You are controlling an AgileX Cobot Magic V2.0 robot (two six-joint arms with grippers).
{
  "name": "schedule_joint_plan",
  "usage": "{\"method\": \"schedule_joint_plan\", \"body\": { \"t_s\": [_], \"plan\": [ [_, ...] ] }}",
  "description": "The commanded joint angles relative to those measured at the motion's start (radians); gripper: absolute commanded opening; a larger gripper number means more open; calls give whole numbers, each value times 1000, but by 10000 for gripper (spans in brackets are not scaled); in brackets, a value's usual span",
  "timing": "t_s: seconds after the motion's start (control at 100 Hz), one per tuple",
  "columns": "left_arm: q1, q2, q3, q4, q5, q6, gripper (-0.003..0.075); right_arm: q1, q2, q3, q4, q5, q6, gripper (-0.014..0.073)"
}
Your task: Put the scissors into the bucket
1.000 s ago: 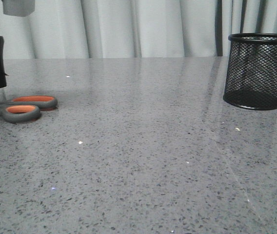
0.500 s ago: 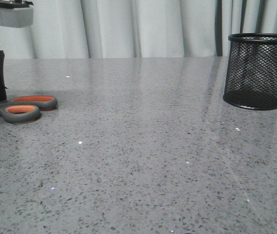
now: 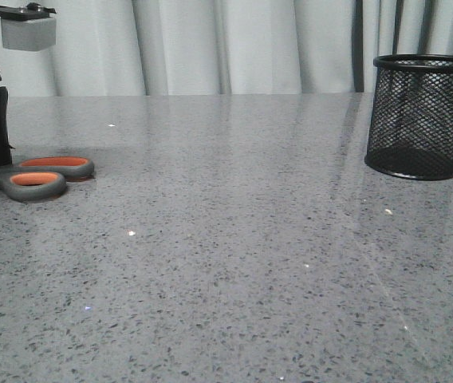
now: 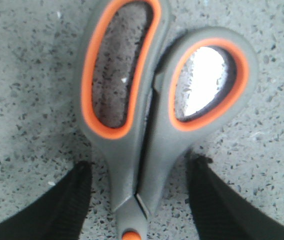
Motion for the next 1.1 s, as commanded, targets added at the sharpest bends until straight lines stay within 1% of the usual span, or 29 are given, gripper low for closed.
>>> {"method": "schedule_joint_plan", "body": {
  "t_s": [0.0, 0.08, 0.34, 0.44, 0.51, 0.69, 0.79, 0.86, 0.92, 1.0, 1.02, 1.09],
  "plan": [
    [1, -38, -29, -33, -7, 1, 333, 3, 19, -28, 9, -79, -15, 395],
    [1, -38, -29, -38, 3, -1, 281, 3, 19, -28, 9, -71, -15, 395],
    [1, -53, -29, -46, 33, -12, 80, 3, 19, -28, 9, -50, -15, 395],
    [1, -78, -29, -53, 33, -12, 26, 3, 19, -28, 9, -47, -15, 395],
    [1, -100, -29, -55, 31, -12, 8, 3, 19, -28, 11, -46, -15, 395],
    [1, -164, -29, -73, 0, -14, 9, 3, 19, -28, 20, -37, -15, 395],
    [1, -205, -29, -109, -24, -14, 9, 3, 19, -28, 44, -30, -15, 395],
    [1, -239, -29, -165, -56, -14, 9, 3, 19, -28, 98, -30, -15, 395],
    [-3, -274, -29, -215, -88, -14, 9, 3, 19, -28, 182, -37, -36, 395],
    [-30, -317, -29, -234, -132, -14, 9, 3, 21, -28, 347, -37, -178, 395],
    [-40, -329, -29, -234, -143, -14, 9, 3, 23, -28, 419, -37, -239, 395],
    [-79, -364, -29, -232, -174, -14, 9, 3, 39, -30, 601, -35, -376, 395]
  ]
}}
